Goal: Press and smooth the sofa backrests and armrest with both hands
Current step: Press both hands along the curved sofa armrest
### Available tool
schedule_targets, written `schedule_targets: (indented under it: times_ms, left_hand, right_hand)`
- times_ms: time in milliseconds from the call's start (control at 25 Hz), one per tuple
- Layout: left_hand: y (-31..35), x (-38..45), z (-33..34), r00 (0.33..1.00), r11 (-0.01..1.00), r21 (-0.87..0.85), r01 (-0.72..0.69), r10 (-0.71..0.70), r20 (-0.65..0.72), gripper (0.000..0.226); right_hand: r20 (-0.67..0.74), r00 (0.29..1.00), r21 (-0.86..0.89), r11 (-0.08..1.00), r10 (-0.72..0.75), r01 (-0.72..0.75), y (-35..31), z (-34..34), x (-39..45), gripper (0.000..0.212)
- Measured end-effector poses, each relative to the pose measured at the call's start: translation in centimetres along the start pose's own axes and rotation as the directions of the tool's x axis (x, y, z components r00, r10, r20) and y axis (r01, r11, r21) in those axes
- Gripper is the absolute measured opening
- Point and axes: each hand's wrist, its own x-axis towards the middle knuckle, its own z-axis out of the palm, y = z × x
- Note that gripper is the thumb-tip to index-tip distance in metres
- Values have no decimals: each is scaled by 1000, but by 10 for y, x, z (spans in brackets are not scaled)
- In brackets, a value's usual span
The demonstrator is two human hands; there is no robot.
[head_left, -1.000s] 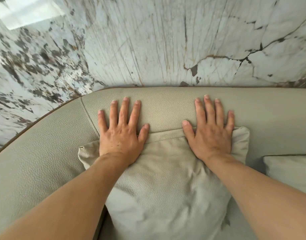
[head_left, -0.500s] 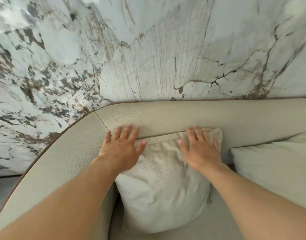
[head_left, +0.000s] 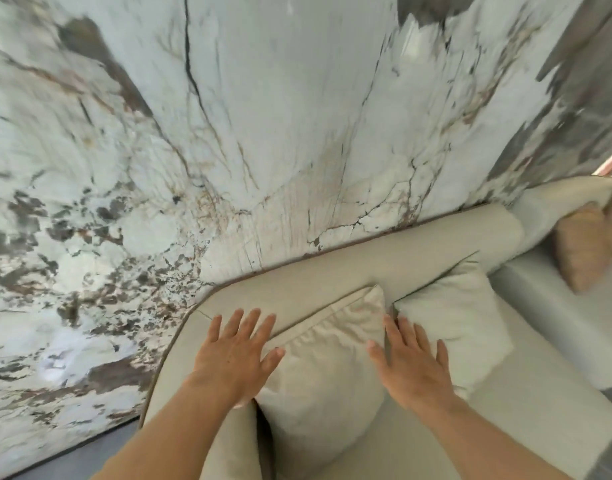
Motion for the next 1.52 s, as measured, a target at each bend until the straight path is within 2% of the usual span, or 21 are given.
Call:
schedule_targets:
  times_ms: [200, 600, 840, 1000, 1120, 1360, 1520]
  left_hand:
    - [22, -7, -33, 993, 994, 32, -107, 108, -46, 66]
    - [128, -75, -88, 946, 938, 196, -287, 309, -96, 65]
    - [154, -65, -100, 866, 862, 242, -445, 483, -129, 65]
    - [120, -44, -93, 778, 786, 228, -574, 611, -149, 68]
    - [62, -29, -93, 733, 734, 206, -647, 674, -96, 68]
    - [-21, -32, -92, 691, 685, 144, -714, 722, -4, 66]
    - [-51, -42, -72, 665, 660, 99, -745, 747, 20, 66]
  right_hand:
    - [-28, 995, 86, 992, 94, -91, 7, -33, -41, 67]
    - [-72, 957, 297, 922, 282, -249, 91, -49, -140, 68]
    - [-42, 899, 333, 854, 437, -399, 93, -46, -186, 69]
    - [-45, 821, 315, 788, 569, -529, 46, -44, -196, 68]
    - [-46, 771, 281, 749, 635, -600, -18, -39, -199, 67]
    - [-21, 728, 229, 712, 685, -664, -112, -25, -224, 67]
    - [0, 692, 233, 673, 722, -702, -140, -2, -243, 68]
